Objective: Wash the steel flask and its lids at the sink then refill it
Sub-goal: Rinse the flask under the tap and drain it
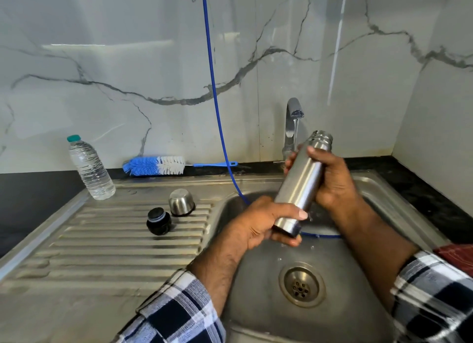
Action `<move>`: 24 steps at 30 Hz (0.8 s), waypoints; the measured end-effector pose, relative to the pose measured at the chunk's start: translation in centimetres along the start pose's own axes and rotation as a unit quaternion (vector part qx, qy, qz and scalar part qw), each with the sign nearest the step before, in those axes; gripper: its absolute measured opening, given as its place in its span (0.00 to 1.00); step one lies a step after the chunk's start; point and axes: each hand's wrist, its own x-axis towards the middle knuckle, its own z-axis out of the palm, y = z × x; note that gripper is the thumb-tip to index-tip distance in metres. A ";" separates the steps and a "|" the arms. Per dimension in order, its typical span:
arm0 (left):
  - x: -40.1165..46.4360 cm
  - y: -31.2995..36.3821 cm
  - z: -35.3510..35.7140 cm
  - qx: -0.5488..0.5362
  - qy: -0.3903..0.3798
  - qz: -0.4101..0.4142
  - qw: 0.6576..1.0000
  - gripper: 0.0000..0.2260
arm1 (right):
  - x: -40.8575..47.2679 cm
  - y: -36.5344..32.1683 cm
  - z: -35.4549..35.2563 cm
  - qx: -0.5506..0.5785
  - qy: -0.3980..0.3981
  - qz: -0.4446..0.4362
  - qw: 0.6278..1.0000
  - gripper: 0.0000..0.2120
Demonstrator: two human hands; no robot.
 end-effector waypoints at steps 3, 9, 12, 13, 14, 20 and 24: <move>-0.1 -0.2 0.8 -0.106 -0.107 -0.032 0.988 0.34 | 0.1 -1.0 -0.8 0.097 -0.096 -0.049 0.989 0.17; 2.1 -1.5 0.3 0.196 0.166 0.025 0.966 0.28 | -0.1 1.5 1.6 -0.225 0.216 0.002 0.950 0.34; 2.2 -1.9 0.2 0.394 0.244 0.077 0.883 0.31 | -0.8 3.5 3.1 -0.313 0.331 -0.096 0.885 0.39; 2.1 -1.7 0.4 0.386 0.241 0.089 0.886 0.30 | -0.7 3.3 3.1 -0.303 0.332 -0.112 0.886 0.39; 2.1 -1.6 0.5 0.355 0.232 0.096 0.901 0.29 | -0.3 2.8 2.8 -0.279 0.318 -0.114 0.899 0.38; 0.2 -0.4 0.5 -0.043 -0.029 -0.006 0.999 0.24 | 0.2 0.1 -0.9 0.048 -0.055 -0.002 0.997 0.23; 0.2 -0.3 1.3 -0.075 -0.016 -0.007 0.997 0.19 | 0.7 -0.3 0.0 -0.018 -0.002 -0.003 1.000 0.32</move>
